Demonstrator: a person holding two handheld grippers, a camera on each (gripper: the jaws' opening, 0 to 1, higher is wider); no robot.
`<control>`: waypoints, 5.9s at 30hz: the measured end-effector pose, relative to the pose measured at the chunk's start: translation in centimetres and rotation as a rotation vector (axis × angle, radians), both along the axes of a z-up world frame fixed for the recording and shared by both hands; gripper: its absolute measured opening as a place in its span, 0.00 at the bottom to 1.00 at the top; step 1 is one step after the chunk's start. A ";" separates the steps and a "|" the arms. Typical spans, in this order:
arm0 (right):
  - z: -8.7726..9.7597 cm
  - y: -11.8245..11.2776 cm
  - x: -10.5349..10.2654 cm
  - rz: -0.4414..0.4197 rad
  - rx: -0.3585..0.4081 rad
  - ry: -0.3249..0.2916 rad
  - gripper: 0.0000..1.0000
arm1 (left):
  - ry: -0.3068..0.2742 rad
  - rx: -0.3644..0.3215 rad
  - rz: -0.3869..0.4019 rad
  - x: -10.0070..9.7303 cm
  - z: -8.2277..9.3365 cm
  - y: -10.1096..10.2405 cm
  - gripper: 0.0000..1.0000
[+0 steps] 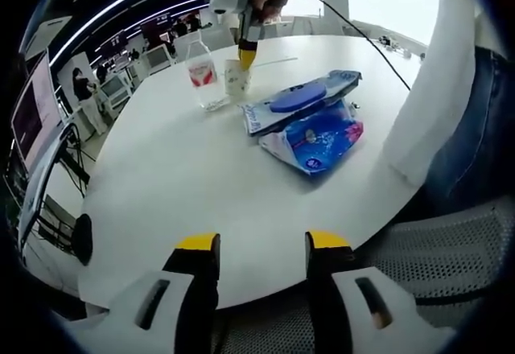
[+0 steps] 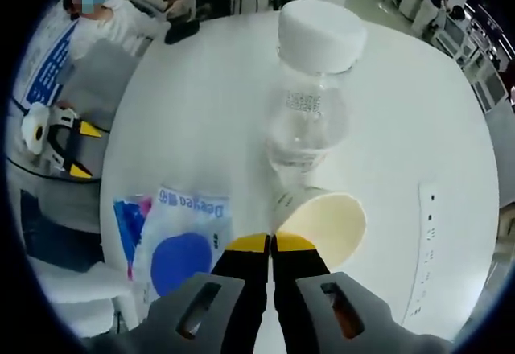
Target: Arrange the tabletop items into an orderly group along one side of the table until the central work area is clear of visible clutter.
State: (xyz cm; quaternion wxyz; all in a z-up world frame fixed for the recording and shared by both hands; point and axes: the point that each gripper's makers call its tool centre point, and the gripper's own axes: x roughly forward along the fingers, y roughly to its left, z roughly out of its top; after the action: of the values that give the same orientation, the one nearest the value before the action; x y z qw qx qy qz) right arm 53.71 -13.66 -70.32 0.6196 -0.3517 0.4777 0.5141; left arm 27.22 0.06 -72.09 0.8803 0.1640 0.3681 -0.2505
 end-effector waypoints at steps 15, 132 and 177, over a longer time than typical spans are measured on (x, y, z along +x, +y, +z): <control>1.3 -1.3 0.9 0.047 -0.151 0.016 0.00 | 0.000 -0.007 -0.018 -0.1 0.1 -0.2 0.39; 6.4 -10.5 -7.5 -0.484 0.378 -0.140 0.63 | 0.026 0.046 -0.111 -1.1 -0.2 -1.4 0.40; 5.8 -15.2 -15.9 -0.597 0.591 -0.016 0.59 | -0.174 -0.193 0.097 1.7 3.9 -1.1 0.75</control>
State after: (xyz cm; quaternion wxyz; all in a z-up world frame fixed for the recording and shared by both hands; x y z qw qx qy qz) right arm 37.83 -28.90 -64.48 0.8192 -0.0090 0.3860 0.4241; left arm 28.87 -1.07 -68.20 0.9316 0.0815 0.2720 -0.2268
